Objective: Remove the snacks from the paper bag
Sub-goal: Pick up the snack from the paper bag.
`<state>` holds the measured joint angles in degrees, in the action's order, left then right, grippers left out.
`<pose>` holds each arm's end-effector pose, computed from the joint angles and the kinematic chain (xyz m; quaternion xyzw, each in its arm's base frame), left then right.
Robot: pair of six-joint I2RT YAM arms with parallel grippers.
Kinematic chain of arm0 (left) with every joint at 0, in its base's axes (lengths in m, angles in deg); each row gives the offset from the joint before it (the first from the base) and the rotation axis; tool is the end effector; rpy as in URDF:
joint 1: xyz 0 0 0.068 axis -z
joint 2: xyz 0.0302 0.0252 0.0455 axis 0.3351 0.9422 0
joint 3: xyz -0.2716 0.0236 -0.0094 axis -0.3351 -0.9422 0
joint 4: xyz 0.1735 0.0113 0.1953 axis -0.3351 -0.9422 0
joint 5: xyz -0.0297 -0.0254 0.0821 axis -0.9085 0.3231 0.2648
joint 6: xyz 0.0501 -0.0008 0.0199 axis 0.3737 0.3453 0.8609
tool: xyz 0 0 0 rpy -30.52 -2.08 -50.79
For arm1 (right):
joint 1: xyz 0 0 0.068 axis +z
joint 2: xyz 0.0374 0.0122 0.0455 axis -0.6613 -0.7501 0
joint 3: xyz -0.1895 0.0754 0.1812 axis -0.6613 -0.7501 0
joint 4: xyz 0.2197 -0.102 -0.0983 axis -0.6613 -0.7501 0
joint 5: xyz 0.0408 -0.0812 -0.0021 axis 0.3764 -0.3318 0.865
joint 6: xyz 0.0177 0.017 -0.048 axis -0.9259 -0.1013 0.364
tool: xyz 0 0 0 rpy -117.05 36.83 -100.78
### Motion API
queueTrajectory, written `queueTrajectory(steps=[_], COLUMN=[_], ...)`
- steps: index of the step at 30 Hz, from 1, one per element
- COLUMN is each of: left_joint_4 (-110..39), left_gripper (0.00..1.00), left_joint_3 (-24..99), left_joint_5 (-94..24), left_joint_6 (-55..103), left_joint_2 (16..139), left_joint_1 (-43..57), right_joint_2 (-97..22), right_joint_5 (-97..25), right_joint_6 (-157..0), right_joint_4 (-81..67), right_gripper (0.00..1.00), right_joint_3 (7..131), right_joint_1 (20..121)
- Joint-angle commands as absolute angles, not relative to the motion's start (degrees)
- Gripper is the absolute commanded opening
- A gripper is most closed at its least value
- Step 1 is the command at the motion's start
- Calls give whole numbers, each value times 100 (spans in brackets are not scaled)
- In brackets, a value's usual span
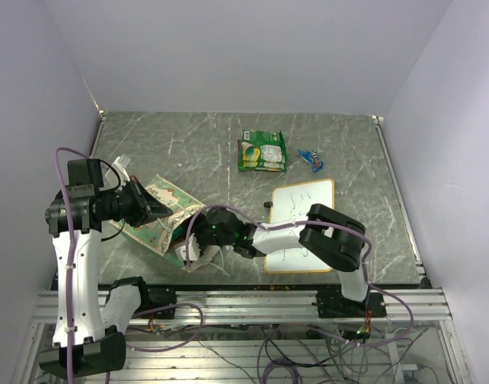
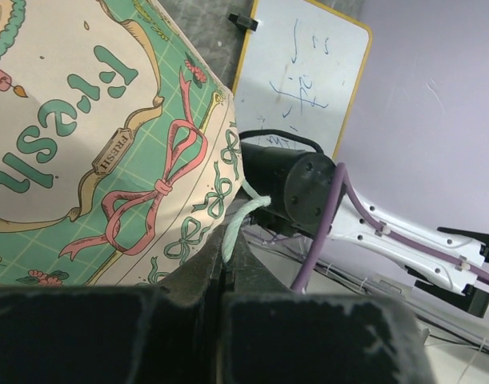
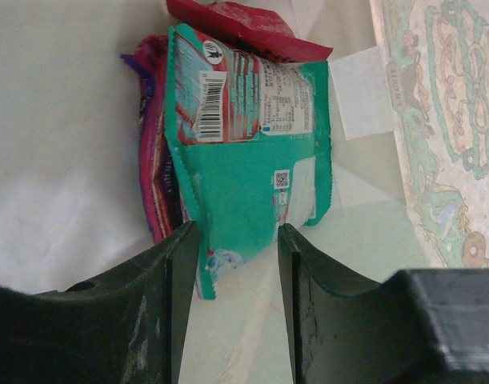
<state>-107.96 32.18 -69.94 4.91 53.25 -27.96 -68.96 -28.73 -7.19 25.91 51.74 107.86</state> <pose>0.1342 -0.0048 0.3628 -0.1889 0.8722 -0.3983 0.2118 0.1570 0.3830 0.1555 -0.7755 0.2741 0.1156 0.5568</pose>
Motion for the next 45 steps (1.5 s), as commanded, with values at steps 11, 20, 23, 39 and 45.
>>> queueTrajectory(steps=[11, 20, 23, 39, 45], left_joint_4=[-10912, -11036, -11096, -11279, -11251], left_gripper=[7, 7, 7, 7, 7], left_joint_3=[3402, 3380, 3342, 3512, 3670], left_joint_5=[-7442, -7563, -7586, -7086, -6570], left_joint_6=[773, 874, 925, 667, 335], left_joint_2=[5238, 5213, 5200, 5075, 5107], left_joint_1=[-2753, -2756, -2755, -2752, -2758], right_joint_2=[-7594, -8087, -8339, -8344, -7496], right_joint_5=[-2961, -3223, -3339, -3065, -2796], right_joint_6=[-507, -383, -273, -496, -955], right_joint_4=[2803, 2984, 3083, 3881, 3495], right_gripper=[48, 56, 57, 2, 0], right_joint_3=[5610, 5965, 6188, 6293, 5711], right_joint_1=[10849, 10876, 10873, 10830, 10822])
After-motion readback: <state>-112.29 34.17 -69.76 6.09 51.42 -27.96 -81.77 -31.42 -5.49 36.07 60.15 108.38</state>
